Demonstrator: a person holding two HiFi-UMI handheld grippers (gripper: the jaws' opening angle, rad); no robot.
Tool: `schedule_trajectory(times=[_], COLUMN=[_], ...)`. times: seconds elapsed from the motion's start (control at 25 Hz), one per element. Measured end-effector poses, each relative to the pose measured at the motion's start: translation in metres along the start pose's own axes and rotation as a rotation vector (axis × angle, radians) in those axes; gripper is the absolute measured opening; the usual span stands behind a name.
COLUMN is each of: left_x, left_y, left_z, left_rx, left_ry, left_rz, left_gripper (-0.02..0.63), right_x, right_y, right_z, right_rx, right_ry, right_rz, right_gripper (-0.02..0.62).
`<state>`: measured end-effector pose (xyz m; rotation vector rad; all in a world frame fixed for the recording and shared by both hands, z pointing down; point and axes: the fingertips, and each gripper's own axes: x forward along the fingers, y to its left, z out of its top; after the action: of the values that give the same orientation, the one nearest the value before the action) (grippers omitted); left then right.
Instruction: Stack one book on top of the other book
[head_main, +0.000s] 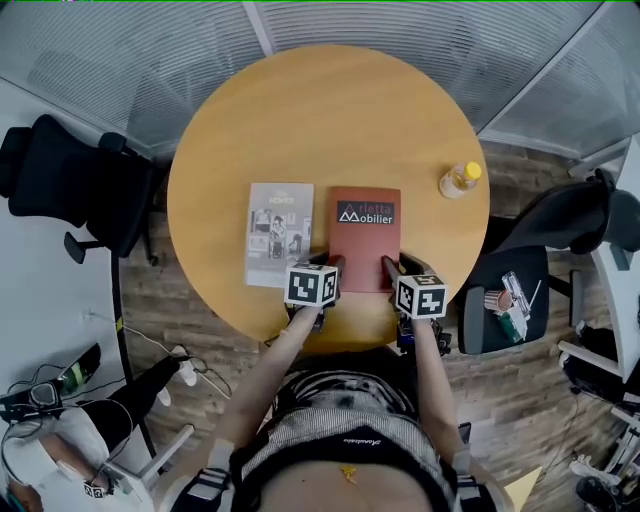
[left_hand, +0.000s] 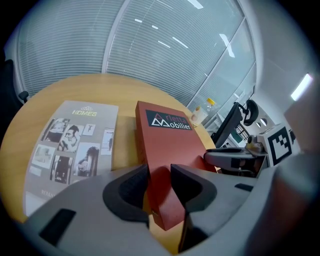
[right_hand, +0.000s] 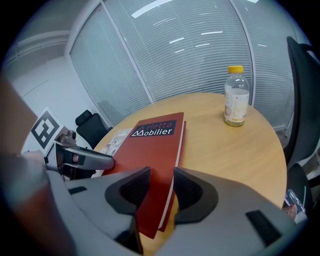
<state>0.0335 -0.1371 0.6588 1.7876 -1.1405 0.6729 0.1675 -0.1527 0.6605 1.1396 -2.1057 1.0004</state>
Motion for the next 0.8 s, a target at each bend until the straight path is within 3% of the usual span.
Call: schedule_trajectory(times=[0.8], left_x=[-0.027], left_y=[-0.022], left_z=[-0.009], left_rx=[0.02], left_ry=[-0.063], left_rz=[0.031], left_gripper=[0.15], right_x=[-0.034], right_y=[0.01], right_z=[-0.005], right_rx=[-0.024], right_ry=[-0.037], right_rz=[-0.016], right_gripper=[0.155])
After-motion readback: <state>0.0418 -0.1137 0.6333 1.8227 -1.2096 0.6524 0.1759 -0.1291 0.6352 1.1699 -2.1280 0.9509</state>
